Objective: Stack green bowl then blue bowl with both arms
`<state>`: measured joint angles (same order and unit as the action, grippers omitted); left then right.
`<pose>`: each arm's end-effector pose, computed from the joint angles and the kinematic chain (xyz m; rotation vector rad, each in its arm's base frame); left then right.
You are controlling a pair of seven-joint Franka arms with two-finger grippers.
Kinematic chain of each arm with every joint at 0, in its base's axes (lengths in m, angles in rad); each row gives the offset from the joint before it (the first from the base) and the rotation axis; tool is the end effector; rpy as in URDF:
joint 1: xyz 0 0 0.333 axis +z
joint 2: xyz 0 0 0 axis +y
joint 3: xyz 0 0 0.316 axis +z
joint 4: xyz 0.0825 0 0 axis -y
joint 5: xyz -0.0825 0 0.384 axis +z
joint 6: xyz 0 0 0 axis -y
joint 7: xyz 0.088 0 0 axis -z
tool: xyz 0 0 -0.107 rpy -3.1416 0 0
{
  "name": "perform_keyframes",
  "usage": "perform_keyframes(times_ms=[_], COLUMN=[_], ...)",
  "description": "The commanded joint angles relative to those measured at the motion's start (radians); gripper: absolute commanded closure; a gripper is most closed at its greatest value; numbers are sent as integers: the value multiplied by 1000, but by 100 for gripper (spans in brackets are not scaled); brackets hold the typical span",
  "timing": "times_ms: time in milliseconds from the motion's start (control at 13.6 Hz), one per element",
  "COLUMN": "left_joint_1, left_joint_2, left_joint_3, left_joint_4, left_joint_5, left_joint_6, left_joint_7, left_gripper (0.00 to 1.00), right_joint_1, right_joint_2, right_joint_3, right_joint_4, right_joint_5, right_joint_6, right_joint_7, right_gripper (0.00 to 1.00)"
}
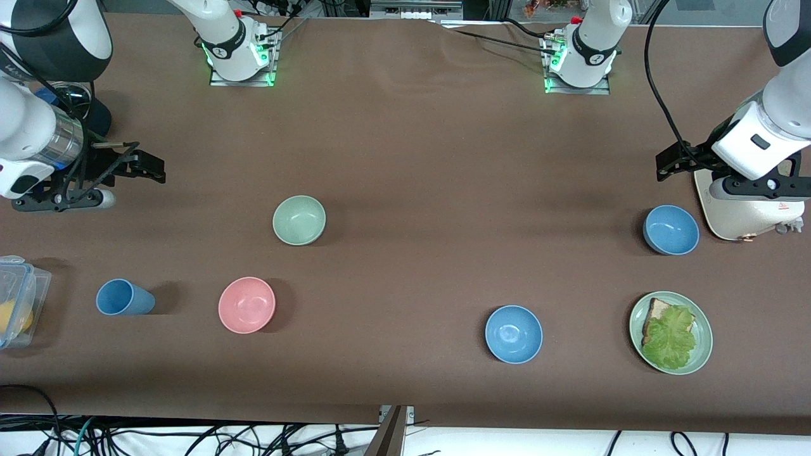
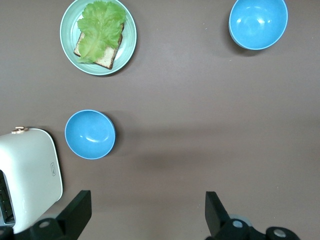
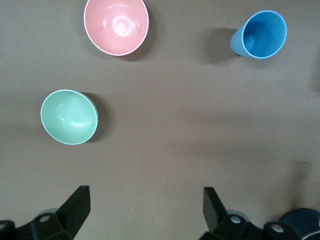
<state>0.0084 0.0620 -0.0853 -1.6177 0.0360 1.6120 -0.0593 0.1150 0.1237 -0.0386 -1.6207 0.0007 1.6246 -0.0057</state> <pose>0.5718 -0.0390 0.5710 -3.1047 0.0315 0.1013 0.5861 0.0461 0.5346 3.1251 0.1282 -0.1871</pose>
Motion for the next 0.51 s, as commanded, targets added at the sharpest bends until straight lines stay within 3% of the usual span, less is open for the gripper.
perform_keyframes(times_ms=[0, 440], left_joint_1=[1, 2], left_joint_2=[-2, -2], left_joint_3=[3, 3], left_joint_4=[16, 16], left_joint_5=[-13, -13], left_joint_6=[-18, -18], left_joint_7=[-5, -5], left_gripper=[0, 0], right_joint_1=[-11, -12], right_joint_2=[-9, -10], right_joint_3=[13, 3], right_joint_4=[13, 27], right_joint_5=[-4, -15], right_joint_6=[-14, 66], right_joint_7=[15, 15], right_gripper=[0, 0])
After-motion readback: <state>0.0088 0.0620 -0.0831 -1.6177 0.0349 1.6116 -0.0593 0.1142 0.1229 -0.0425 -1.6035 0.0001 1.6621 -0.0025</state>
